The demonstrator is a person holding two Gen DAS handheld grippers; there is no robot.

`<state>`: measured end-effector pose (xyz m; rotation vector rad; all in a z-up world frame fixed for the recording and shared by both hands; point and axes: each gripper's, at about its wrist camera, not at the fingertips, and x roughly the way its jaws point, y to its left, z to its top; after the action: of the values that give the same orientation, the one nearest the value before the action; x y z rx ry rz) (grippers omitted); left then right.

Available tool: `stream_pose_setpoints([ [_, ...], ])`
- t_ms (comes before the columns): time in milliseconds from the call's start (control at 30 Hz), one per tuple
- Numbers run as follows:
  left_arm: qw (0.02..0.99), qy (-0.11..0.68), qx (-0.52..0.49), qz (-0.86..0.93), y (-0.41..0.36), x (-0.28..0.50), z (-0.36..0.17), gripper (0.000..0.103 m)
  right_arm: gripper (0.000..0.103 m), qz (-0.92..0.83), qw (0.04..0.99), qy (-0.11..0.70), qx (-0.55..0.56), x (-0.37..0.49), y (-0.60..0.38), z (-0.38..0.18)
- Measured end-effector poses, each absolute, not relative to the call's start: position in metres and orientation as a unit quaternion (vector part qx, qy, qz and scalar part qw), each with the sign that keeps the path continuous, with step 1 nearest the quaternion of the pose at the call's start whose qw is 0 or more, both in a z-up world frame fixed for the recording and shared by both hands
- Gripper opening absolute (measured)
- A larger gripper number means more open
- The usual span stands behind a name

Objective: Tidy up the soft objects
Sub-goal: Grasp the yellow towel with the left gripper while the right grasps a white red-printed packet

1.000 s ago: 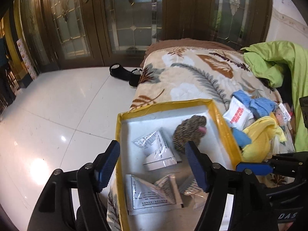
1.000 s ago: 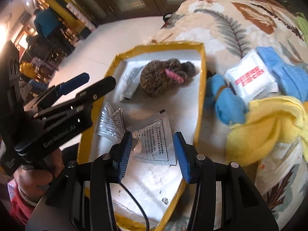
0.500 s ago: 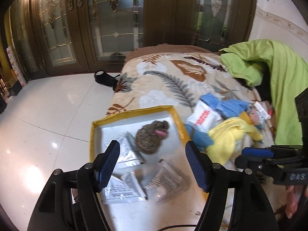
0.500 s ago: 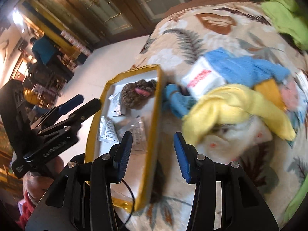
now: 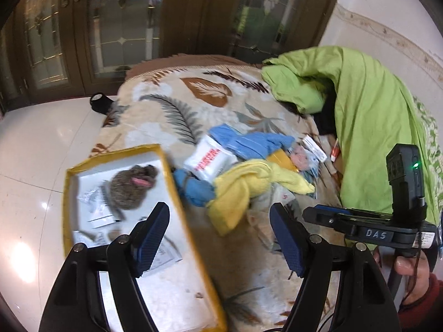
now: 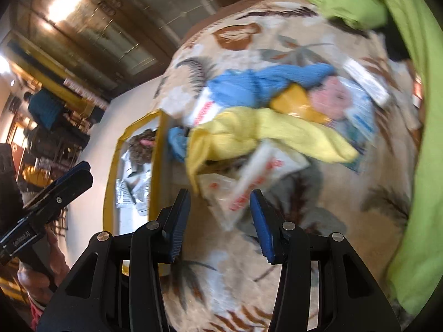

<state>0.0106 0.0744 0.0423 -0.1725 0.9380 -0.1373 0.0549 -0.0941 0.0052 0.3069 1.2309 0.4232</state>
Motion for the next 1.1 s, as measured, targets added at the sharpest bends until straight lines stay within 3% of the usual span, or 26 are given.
stream_pose_setpoints([
  [133, 0.878, 0.469, -0.066, -0.077, 0.051, 0.027, 0.028, 0.075, 0.046, 0.177, 0.778, 0.575, 0.179, 0.054, -0.122, -0.002],
  [200, 0.875, 0.475, -0.055, -0.080, 0.043, 0.037, 0.021, 0.075, 0.058, 0.171, 0.770, 0.578, 0.209, 0.054, -0.134, -0.007],
  [567, 0.868, 0.471, 0.059, -0.147, 0.011, 0.072, 0.002, 0.075, 0.058, 0.159, 0.718, 0.592, 0.330, 0.072, -0.140, -0.050],
  [900, 0.844, 0.481, 0.122, -0.202, -0.003, 0.096, -0.020, 0.075, 0.059, 0.123, 0.697, 0.615, 0.347, 0.098, -0.120, -0.082],
  [1033, 0.838, 0.485, 0.122, -0.219, -0.005, 0.104, -0.027, 0.075, 0.056, 0.127, 0.697, 0.611, 0.352, 0.105, -0.121, -0.090],
  [1067, 0.835, 0.487, 0.124, -0.224, -0.007, 0.106, -0.029, 0.075, 0.046, 0.128, 0.701, 0.609, 0.347, 0.106, -0.122, -0.091],
  [1100, 0.833, 0.488, 0.128, -0.227, -0.009, 0.108, -0.031, 0.075, 0.045, 0.125, 0.704, 0.610, 0.341, 0.107, -0.123, -0.091],
])
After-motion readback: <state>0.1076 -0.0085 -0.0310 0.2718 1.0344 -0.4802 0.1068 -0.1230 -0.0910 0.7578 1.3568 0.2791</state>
